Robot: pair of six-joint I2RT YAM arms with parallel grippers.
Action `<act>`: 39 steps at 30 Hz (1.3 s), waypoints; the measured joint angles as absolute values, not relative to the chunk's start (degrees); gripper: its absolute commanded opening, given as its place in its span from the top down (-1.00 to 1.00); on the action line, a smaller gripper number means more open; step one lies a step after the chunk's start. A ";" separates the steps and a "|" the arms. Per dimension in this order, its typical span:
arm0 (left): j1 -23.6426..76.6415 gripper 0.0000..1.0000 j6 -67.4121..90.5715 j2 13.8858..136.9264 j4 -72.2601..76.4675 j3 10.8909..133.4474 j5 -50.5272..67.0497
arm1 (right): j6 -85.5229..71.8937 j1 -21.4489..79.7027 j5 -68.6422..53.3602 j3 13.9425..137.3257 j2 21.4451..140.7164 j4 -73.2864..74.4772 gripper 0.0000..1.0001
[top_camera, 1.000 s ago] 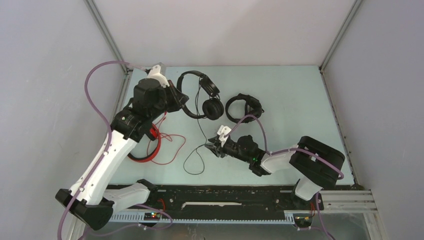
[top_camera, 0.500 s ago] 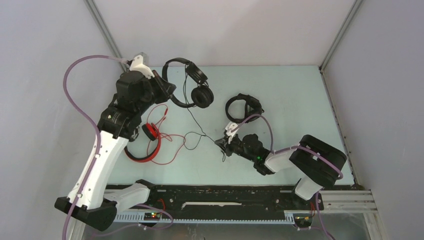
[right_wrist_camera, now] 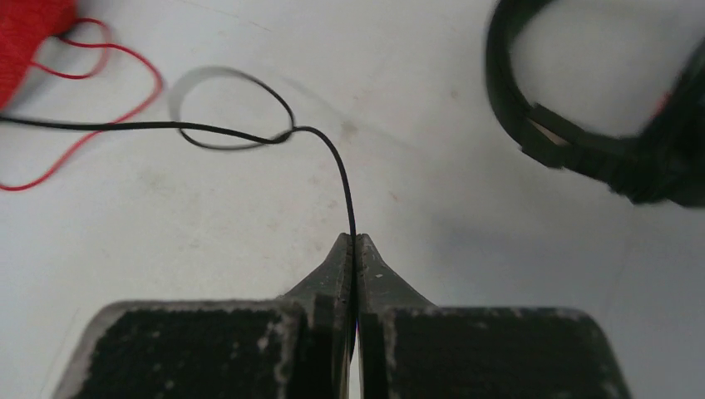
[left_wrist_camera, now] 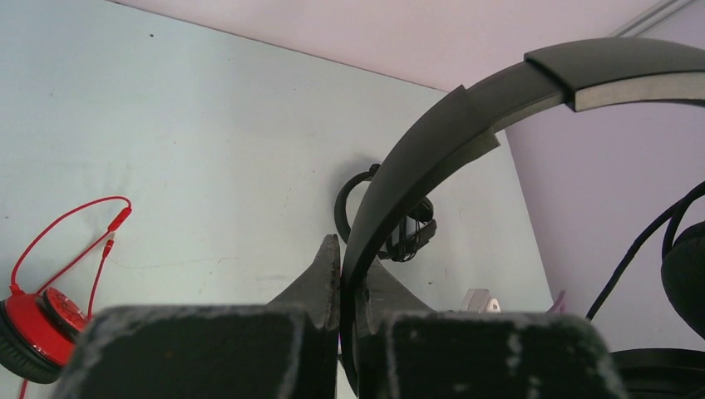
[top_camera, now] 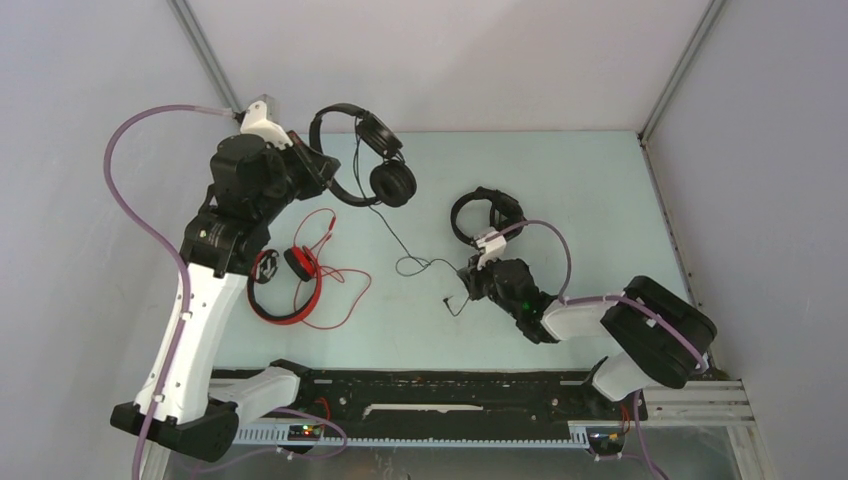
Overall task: Wrap the headphones
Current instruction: Wrap the headphones cable around the headphones.
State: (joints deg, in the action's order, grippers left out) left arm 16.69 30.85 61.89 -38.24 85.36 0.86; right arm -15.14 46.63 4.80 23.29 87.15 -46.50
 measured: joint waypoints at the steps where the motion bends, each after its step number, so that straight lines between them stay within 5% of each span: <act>1: 16.69 1.00 30.81 61.98 -38.26 85.36 1.13 | -16.62 46.72 7.66 23.40 86.52 -43.75 1.00; 12: 15.33 1.00 30.83 62.39 -38.26 86.28 2.02 | -35.46 34.61 25.56 19.07 73.73 -23.46 1.00; 24: 15.18 1.00 28.23 62.48 -38.46 86.59 4.93 | -34.24 37.45 18.65 21.87 57.78 -13.82 -0.29; 31: 15.18 1.00 27.86 62.48 -38.72 86.13 8.21 | -23.77 42.09 0.05 23.77 52.23 -30.30 -0.50; 39: 15.31 1.00 27.86 62.72 -38.79 85.95 10.72 | -14.52 53.84 -13.74 35.70 67.66 -46.74 -0.62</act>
